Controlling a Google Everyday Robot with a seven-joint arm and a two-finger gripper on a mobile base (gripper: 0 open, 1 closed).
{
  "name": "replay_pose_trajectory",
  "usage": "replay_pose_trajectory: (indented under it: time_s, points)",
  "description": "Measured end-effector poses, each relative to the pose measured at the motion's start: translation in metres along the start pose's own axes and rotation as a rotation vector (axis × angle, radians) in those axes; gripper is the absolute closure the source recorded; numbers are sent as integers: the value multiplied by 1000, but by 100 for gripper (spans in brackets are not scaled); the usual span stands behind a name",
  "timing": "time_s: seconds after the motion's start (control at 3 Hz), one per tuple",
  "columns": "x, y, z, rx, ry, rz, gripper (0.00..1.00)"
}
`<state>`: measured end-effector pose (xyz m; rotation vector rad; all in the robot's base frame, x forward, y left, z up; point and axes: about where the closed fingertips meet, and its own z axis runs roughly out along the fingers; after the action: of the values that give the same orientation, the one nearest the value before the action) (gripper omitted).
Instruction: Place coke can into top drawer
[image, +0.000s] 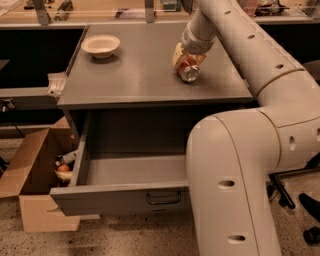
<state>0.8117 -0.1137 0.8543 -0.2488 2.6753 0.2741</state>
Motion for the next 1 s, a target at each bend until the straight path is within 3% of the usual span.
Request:
replay_pose_trajectory:
  time_s: [0.33,0.67,1.0]
  points:
    - [0,-15,-42,-61,-111,-68,88]
    - [11,-13,-122,-162,-317,-180,100]
    - [25,-23,-127,-173,-370,-222,100]
